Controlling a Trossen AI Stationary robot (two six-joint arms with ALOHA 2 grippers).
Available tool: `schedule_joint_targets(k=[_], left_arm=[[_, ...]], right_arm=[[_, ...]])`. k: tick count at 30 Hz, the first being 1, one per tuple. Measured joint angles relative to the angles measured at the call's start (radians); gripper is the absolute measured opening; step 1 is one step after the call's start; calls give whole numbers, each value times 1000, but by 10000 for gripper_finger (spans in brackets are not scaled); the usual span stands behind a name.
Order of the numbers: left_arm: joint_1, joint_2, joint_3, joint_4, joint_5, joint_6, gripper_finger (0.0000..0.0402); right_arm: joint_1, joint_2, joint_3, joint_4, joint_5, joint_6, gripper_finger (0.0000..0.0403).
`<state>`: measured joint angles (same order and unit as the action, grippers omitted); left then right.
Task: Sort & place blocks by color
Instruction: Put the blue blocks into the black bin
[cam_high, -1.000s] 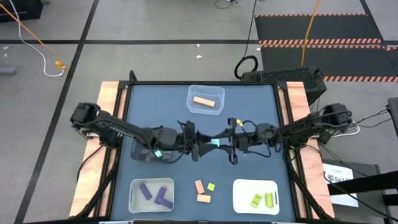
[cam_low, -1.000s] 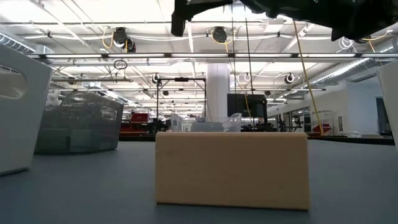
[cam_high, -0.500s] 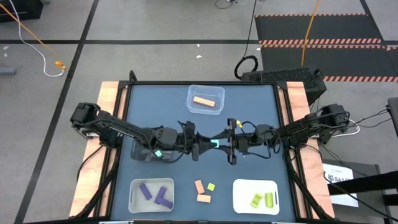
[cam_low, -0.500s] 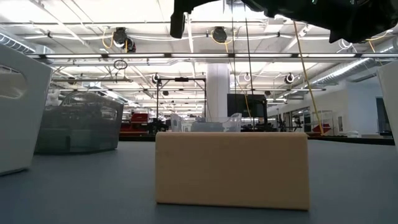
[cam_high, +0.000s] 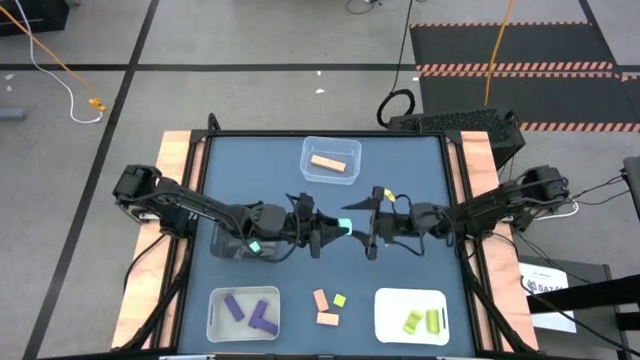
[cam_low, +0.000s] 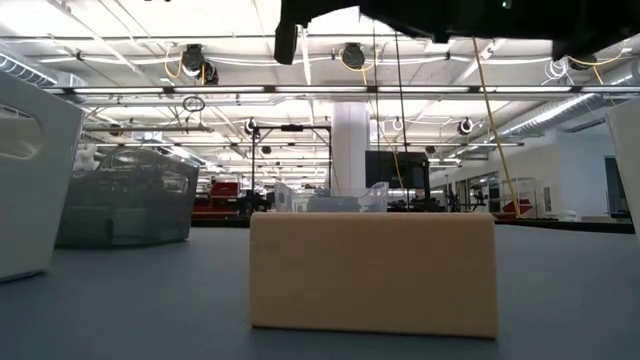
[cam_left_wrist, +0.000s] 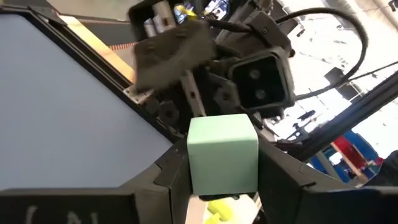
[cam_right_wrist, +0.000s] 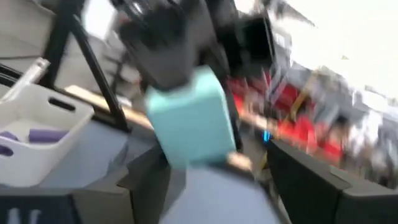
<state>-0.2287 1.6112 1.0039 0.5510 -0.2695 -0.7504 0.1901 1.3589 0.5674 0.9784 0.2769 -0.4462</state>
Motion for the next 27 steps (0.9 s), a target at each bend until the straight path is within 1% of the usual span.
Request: schedule_joint_targets(k=[2,3,8,10,13,15,18,20,25,27], left_arm=[[-1,0,0,0,6,14,148],[2,-1,0,-1,9,23,147],[22,-4,0,-5,8,71,137],[31,-7,0,-46,7,76,137],[48,-26,0,-205,8,43,139],[62,-39,0,-316,5,-8,145],[69,-73,0,-494,4,-83,145],[67,-118,0,-634,11,-140,138],[45,-254,0,-1008,6,-295,137],[21,-304,0,-1169,-3,-385,139]], right_arm=[[8,-37,0,-103,38,93,264],[9,-55,0,-161,39,145,267],[25,-119,0,-427,36,401,269],[33,-132,0,-519,6,498,269],[39,-135,0,-623,-122,610,269],[42,-135,0,-658,-210,668,269],[49,-135,0,-680,-291,705,269],[54,-135,0,-669,-290,699,269],[54,-134,0,-622,-278,710,269],[54,-125,0,-601,-278,721,269]])
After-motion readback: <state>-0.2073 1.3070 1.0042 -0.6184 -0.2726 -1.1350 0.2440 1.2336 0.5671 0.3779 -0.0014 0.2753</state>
